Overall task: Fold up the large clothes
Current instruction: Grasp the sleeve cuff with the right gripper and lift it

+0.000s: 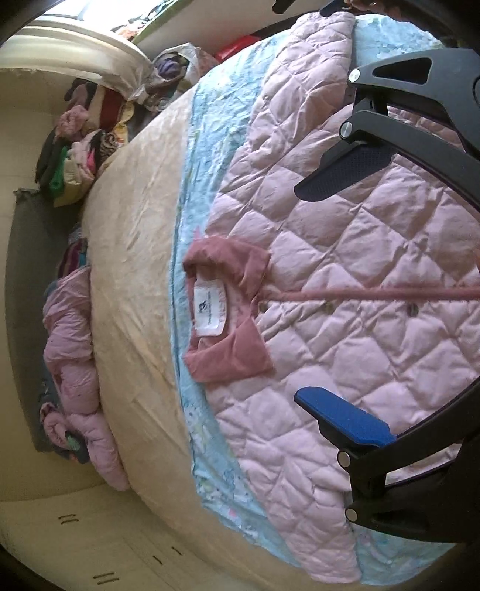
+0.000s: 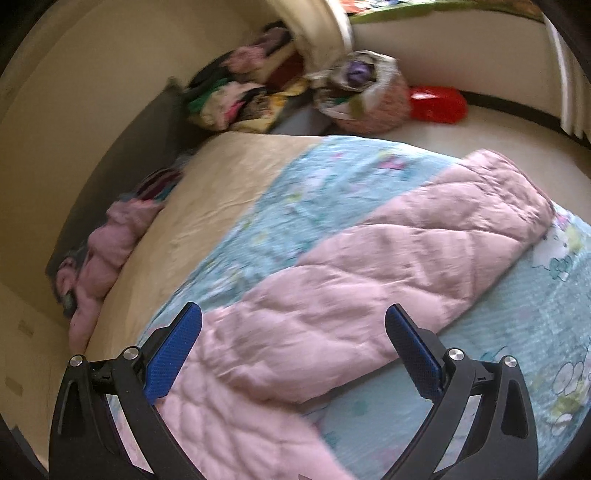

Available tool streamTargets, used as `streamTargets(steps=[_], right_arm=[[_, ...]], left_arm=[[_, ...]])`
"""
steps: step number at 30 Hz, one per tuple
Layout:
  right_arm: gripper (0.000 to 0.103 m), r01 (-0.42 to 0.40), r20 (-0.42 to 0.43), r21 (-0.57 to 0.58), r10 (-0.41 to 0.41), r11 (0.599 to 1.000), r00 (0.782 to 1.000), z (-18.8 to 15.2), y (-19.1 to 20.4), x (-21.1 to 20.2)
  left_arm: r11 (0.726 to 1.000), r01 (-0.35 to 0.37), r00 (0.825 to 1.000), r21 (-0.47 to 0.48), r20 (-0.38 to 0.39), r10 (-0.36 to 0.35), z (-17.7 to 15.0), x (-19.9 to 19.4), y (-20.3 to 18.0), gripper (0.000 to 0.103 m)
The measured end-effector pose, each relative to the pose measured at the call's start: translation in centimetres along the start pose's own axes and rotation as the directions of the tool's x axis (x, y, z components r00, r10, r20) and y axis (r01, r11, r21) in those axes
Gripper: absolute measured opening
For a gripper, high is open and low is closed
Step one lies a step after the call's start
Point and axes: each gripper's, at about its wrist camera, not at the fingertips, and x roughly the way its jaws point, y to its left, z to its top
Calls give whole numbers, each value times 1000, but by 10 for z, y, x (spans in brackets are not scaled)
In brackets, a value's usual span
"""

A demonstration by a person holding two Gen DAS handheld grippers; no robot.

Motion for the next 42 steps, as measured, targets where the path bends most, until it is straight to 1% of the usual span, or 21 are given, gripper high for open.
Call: streamTargets(steps=[4, 6, 9, 11, 14, 15, 18, 20, 22, 24, 26, 27, 28, 29, 31, 34, 35, 38, 40, 42], right_arm=[[99, 78, -8, 128, -77, 989, 997, 15, -50, 15], [99, 106, -4, 170, -107, 980, 994, 19, -69, 19], [99, 168, 6, 233, -175, 958, 985, 25, -98, 23], [99, 200, -12, 271, -204, 942, 979, 26, -116, 30], [99, 230, -50, 324, -226, 918, 973, 26, -134, 42], [99, 241, -61, 345, -235, 907, 970, 26, -140, 46], [99, 244, -103, 404, -221, 882, 970, 25, -156, 61], [99, 237, -97, 422, -217, 875, 971, 27, -163, 66], [99, 211, -48, 422, -211, 882, 976, 30, -166, 65], [85, 190, -26, 436, -199, 879, 980, 34, -167, 66], [60, 208, -34, 454, -217, 866, 976, 36, -173, 66], [55, 194, -27, 456, -205, 868, 978, 38, -174, 65], [45, 175, -16, 447, -188, 877, 982, 41, -173, 63], [38, 162, -10, 437, -175, 885, 984, 43, -171, 61], [30, 120, 17, 430, -141, 895, 990, 48, -167, 52], [21, 38, 76, 376, -72, 926, 994, 56, -144, 30], [19, 18, 91, 356, -54, 934, 994, 59, -137, 24], [18, -49, 135, 260, 14, 964, 991, 68, -105, 3], [17, -87, 167, 173, 58, 981, 984, 69, -76, -14], [17, -121, 188, 100, 100, 988, 977, 66, -54, -29]], left_arm=[[1000, 3, 1000, 5, -15, -3, 0, 10, -16, 94], [1000, 1, 1000, 14, -14, -1, 0, 13, -23, 94], [1000, 4, 1000, 22, -17, -4, 0, 17, -33, 94], [1000, 14, 1000, 28, -14, -14, -1, 20, -38, 94], [1000, 19, 999, 20, -41, -18, -5, 33, -38, 94], [1000, 13, 999, 18, -49, -12, -7, 37, -37, 94], [999, -20, 997, 26, -69, 21, -12, 49, -33, 94], [999, -24, 996, 24, -88, 26, -16, 54, -30, 94], [1000, -14, 995, 15, -98, 16, -18, 55, -26, 94], [1000, -7, 994, 13, -106, 9, -18, 53, -24, 94], [1000, -6, 995, 14, -97, 7, -18, 49, -23, 94], [1000, -2, 995, 14, -95, 3, -17, 45, -21, 94], [1000, 3, 996, 14, -94, -1, -16, 42, -20, 94], [1000, 6, 996, 17, -90, -4, -16, 38, -19, 94], [1000, 8, 997, 30, -74, -6, -15, 28, -17, 94], [999, 14, 998, 31, -60, -12, -12, 14, -10, 94], [1000, 14, 998, 28, -57, -12, -11, 11, -8, 94], [1000, 17, 999, 18, -39, -16, -8, 1, 2, 94], [1000, 18, 999, 13, -30, -18, -8, -6, 11, 94], [1000, 16, 1000, 9, -26, -16, -9, -12, 19, 94]])
